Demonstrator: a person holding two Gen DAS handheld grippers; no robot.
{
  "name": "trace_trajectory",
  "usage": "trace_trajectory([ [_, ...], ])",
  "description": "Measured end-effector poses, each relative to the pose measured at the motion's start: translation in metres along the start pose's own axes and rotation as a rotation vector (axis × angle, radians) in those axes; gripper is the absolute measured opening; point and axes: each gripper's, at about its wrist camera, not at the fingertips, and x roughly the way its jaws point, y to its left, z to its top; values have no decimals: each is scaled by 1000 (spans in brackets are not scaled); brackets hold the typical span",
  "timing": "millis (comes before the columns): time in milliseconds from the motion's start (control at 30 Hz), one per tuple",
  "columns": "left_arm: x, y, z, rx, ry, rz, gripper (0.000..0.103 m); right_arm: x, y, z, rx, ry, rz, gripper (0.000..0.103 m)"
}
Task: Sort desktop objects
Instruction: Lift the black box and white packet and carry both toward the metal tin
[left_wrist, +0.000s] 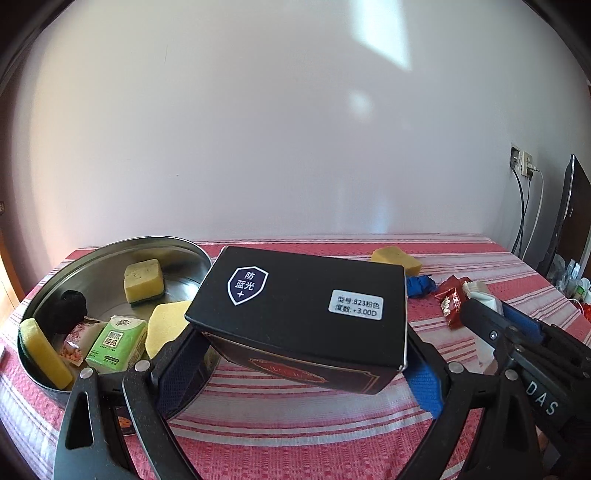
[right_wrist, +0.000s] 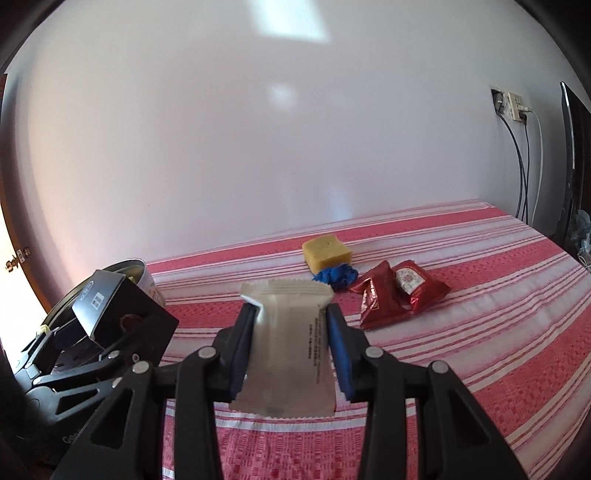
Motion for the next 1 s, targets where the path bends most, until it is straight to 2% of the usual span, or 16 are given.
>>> trace_trajectory([
  [567,-18,43,5,-65,-39,49,97,12,35,0,-16,26,83,39],
  [867,-25,76,6,-116,-40,81,97,18,58,3,-18,38,120,39],
  [1000,-34,96,5,-149,-52,101,97,16,65,2,12,55,165,39],
])
